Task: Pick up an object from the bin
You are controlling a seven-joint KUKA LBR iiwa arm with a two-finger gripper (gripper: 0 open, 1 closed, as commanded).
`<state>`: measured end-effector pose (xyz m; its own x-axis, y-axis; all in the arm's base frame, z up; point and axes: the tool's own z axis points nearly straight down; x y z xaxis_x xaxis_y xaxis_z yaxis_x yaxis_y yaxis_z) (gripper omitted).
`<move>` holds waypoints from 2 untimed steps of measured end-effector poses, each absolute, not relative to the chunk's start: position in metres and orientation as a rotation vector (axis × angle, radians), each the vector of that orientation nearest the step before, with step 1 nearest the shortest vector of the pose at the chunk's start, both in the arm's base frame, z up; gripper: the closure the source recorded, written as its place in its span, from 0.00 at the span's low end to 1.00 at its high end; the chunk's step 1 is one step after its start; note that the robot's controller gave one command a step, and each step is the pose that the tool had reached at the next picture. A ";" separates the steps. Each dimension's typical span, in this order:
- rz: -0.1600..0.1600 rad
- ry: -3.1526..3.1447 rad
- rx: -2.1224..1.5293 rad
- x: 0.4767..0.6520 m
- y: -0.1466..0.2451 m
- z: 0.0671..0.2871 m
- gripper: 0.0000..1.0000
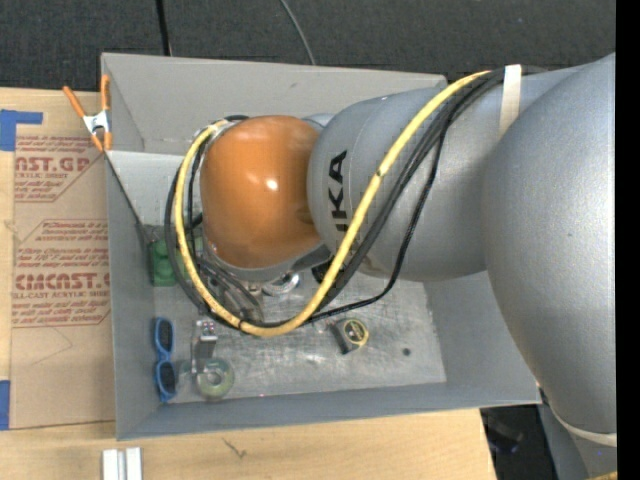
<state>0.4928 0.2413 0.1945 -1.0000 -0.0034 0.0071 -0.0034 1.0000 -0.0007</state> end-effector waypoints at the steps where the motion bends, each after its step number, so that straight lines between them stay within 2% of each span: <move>1: -0.005 -3.040 0.870 0.486 0.212 0.074 0.00; 2: -0.001 -2.884 1.252 0.481 0.193 0.100 0.00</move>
Offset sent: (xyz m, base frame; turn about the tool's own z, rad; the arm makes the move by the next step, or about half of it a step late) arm -0.0122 -0.0313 -0.1245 -0.5543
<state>0.4812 0.1934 0.1001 -0.6826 -0.7308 -0.0024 -0.7308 0.6826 0.0000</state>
